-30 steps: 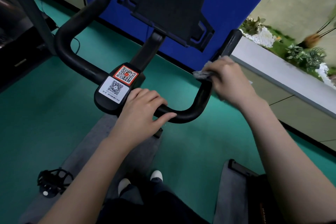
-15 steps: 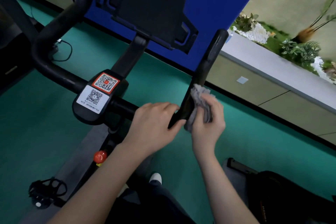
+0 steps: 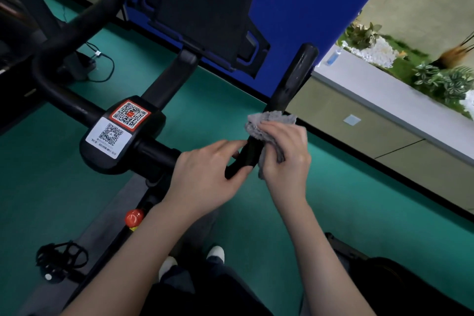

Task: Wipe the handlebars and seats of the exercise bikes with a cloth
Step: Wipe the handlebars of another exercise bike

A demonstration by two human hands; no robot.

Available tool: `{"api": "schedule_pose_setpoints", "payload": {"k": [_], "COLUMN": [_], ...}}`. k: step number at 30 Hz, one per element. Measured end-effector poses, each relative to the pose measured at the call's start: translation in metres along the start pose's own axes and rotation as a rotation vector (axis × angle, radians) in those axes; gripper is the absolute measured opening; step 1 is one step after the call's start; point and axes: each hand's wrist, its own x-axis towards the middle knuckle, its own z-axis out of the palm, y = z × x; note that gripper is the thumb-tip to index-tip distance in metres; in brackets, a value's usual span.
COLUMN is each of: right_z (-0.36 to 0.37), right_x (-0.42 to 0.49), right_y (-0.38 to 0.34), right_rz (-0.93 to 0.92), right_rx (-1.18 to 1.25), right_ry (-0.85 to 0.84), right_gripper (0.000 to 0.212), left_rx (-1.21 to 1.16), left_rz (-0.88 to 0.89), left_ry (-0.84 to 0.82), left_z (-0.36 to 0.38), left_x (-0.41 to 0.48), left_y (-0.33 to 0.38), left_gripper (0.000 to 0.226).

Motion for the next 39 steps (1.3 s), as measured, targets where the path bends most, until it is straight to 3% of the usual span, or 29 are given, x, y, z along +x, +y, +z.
{"api": "schedule_pose_setpoints", "payload": {"k": [5, 8, 12, 16, 19, 24, 30, 36, 39], "right_z": [0.002, -0.005, -0.004, 0.013, 0.015, 0.006, 0.007, 0.004, 0.014], "right_x": [0.034, 0.025, -0.020, -0.043, -0.040, -0.011, 0.016, -0.039, -0.026], "right_y": [0.017, 0.017, -0.011, -0.025, -0.029, -0.016, 0.005, -0.012, -0.004], "right_rz": [0.116, 0.272, 0.674, 1.262, 1.416, 1.376, 1.235, 0.901, 0.852], "right_rx": [0.030, 0.158, 0.469, 0.870, 1.132, 1.166, 1.042, 0.794, 0.734], "right_ry": [0.087, 0.296, 0.353, 0.276, 0.174, 0.205, 0.226, 0.244, 0.288], "right_gripper": [0.031, 0.023, 0.025, 0.017, 0.016, 0.014, 0.018, 0.016, 0.018], "left_rx": [-0.035, -0.020, 0.017, 0.042, 0.049, 0.049, 0.025, 0.027, 0.026], "left_rz": [-0.072, -0.101, -0.123, -0.147, -0.153, -0.184, -0.197, -0.189, -0.186], "left_ry": [-0.013, -0.019, 0.006, 0.026, 0.037, 0.044, 0.023, 0.012, 0.014], "left_z": [0.001, 0.003, 0.007, 0.007, 0.006, 0.006, 0.004, 0.003, 0.003], "left_x": [0.001, 0.005, 0.009, 0.006, 0.005, 0.005, 0.006, 0.006, 0.006], "left_y": [0.001, 0.002, 0.007, 0.010, 0.011, 0.012, 0.014, 0.015, 0.015], "left_gripper": [0.041, 0.041, 0.041, 0.045, 0.046, 0.043, 0.044, 0.044, 0.043]}}
